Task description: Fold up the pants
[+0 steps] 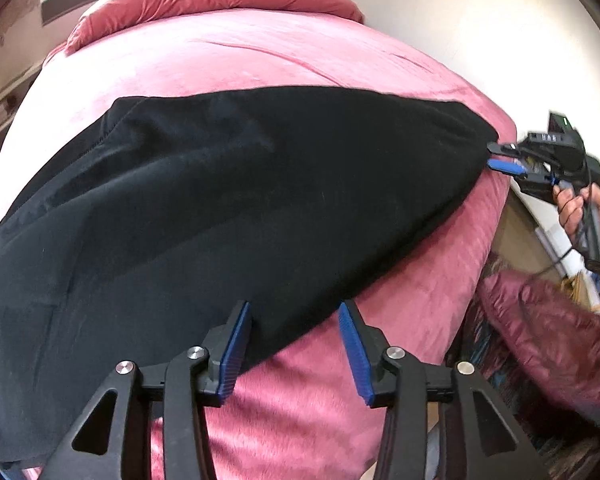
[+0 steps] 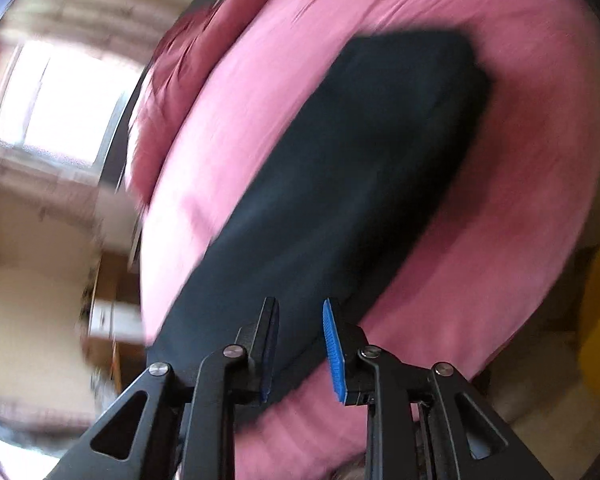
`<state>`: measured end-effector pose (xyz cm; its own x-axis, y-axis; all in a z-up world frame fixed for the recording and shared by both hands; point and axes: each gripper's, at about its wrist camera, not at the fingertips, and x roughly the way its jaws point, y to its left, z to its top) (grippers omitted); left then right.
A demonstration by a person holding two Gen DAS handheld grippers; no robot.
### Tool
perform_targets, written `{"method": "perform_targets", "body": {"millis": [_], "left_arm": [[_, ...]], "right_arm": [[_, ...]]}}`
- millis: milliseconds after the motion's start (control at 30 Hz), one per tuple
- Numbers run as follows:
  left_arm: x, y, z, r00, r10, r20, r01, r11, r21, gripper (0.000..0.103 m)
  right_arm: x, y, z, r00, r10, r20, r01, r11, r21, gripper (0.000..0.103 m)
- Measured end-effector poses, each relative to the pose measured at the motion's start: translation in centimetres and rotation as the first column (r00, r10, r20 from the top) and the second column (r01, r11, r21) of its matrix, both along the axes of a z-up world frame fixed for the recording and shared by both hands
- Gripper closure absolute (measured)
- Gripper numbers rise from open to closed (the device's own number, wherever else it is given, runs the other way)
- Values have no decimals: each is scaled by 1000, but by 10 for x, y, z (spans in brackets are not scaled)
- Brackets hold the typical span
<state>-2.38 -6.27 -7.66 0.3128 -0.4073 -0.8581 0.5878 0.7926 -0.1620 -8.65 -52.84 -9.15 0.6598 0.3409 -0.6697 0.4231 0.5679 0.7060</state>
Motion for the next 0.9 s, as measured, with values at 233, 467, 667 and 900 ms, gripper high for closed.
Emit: {"method": "perform_targets", "body": {"millis": [233,467,667,900], "left_arm": [[-4,3,-8,1000,13,24,-13,1000,17,52],[3,11,-10,999,32,22,-31,999,-39,66],[15,25,-10,998,57,14,-56,996,-64,100],[11,52,-9,997,61,-55,-66,993,-102,102]], "right_arm": [[18,66,-25,988,142,-55,-138,988,61,66],[45,73,-29,990,124,-74,-120,991,58,68],[47,80,-14,987,143,-73,-146,988,-42,96],[33,79,-10,979,174,-111,-185,978,-98,97]]}}
